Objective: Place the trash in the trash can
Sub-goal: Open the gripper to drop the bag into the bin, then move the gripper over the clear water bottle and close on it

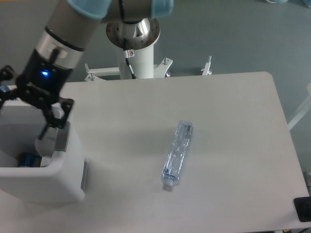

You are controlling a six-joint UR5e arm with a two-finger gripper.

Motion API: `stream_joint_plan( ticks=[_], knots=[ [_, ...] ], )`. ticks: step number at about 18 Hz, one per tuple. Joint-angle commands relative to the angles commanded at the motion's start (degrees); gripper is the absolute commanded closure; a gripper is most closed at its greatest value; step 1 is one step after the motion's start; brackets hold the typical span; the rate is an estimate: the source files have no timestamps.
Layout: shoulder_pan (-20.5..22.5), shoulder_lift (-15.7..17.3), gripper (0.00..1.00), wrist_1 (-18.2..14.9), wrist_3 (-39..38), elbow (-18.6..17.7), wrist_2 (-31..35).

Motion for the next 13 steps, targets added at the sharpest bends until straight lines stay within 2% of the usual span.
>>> stream_joint_plan(
  ticks=[3, 6, 9, 13],
  knots=[
    [3.7, -0.2, 0.00, -0.1, 2.4, 0.4, 6.0],
    [6.8, -0.4, 0.00, -1.6, 11.7, -1.4, 13.2],
    [9.4, -3.9, 0.00, -2.9, 19.3, -1.1, 16.3],
    [9.8, -9.7, 0.00, -2.4, 32.1, -1.6, 23.9]
  ],
)
